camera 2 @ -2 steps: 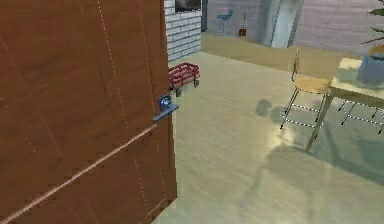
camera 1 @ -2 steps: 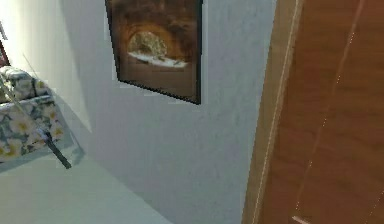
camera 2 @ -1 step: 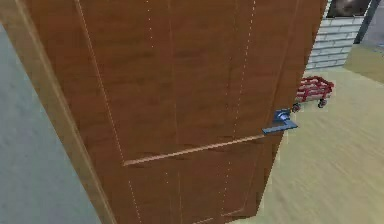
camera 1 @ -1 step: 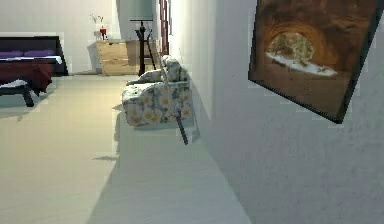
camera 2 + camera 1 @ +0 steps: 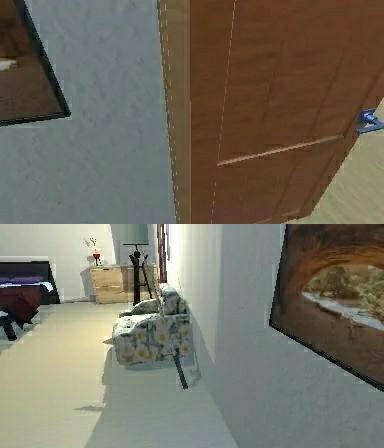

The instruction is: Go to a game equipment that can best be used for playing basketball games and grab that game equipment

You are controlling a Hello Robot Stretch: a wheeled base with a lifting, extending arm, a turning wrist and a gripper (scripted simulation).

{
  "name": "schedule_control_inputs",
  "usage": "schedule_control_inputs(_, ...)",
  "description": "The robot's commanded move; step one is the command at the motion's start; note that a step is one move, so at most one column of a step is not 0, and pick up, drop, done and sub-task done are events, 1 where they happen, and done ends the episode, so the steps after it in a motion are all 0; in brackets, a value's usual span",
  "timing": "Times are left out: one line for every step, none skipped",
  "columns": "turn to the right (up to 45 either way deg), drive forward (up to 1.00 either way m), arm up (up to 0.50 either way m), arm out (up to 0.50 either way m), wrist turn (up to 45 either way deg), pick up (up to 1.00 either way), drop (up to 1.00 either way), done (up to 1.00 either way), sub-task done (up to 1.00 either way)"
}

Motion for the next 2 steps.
schedule_control_inputs(-45.0, 0.0, 0.0, 0.0, 0.0, 0.0, 0.0, 0.0, 0.0)
schedule_control_inputs(-12.0, 0.0, 0.0, 0.0, 0.0, 0.0, 0.0, 0.0, 0.0)
